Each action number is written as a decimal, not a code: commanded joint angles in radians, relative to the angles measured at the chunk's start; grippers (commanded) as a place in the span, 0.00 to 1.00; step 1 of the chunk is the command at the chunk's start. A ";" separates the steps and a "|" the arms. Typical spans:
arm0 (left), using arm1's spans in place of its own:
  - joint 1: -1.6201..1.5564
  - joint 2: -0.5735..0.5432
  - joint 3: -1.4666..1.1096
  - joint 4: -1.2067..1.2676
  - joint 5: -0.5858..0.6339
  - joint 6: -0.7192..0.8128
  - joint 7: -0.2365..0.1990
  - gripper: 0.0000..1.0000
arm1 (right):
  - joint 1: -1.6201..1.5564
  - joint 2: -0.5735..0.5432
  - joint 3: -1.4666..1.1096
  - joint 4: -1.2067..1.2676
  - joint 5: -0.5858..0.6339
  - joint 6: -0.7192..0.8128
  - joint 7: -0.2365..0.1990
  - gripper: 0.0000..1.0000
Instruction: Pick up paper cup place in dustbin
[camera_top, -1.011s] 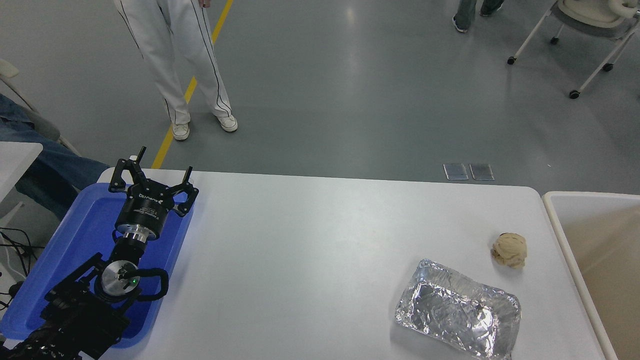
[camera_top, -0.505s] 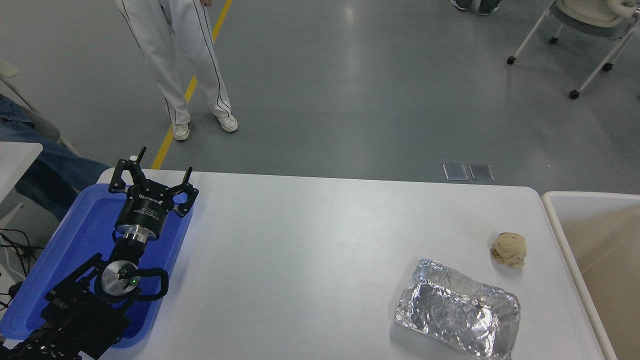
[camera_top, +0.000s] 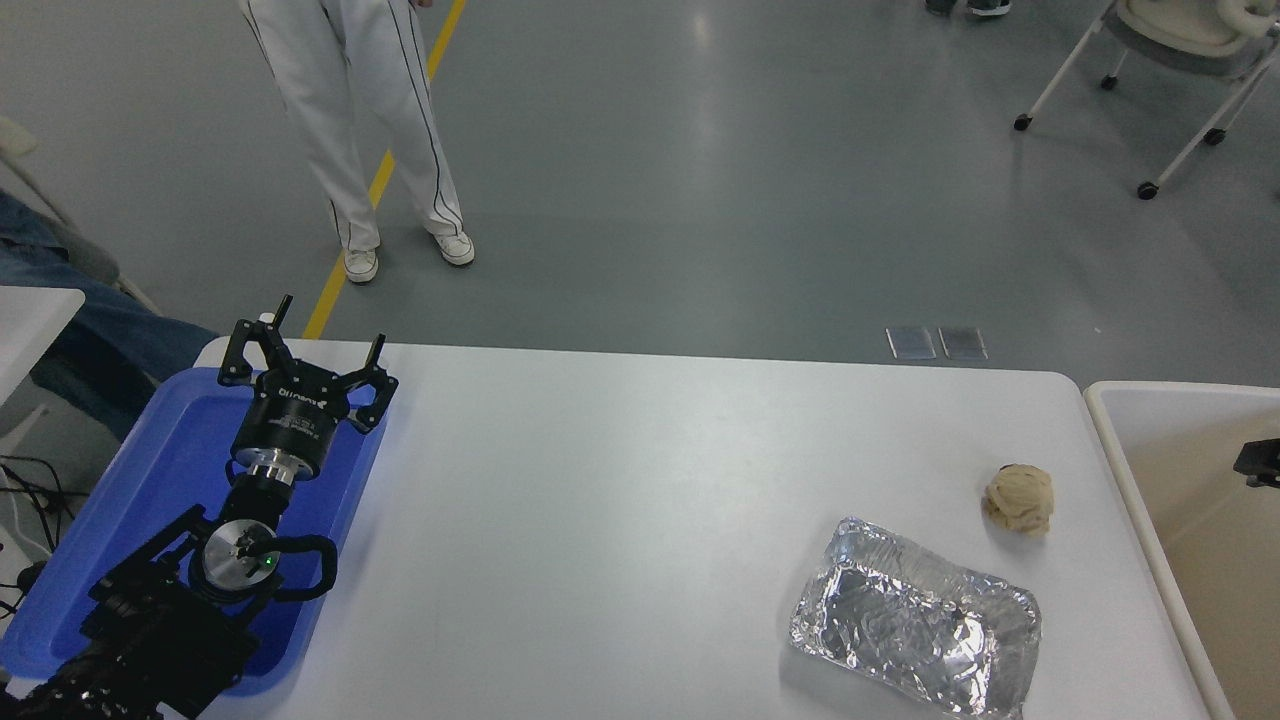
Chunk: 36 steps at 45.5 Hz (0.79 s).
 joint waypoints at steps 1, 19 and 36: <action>0.000 0.000 -0.001 0.000 -0.001 0.001 0.000 1.00 | 0.248 0.053 -0.085 0.101 -0.004 0.328 0.000 1.00; 0.000 0.000 0.001 0.000 -0.001 0.000 -0.002 1.00 | 0.533 0.263 -0.114 0.171 -0.018 0.565 0.000 1.00; 0.000 0.000 -0.001 0.001 -0.001 0.002 -0.002 1.00 | 0.788 0.459 -0.061 0.306 -0.018 0.565 0.000 1.00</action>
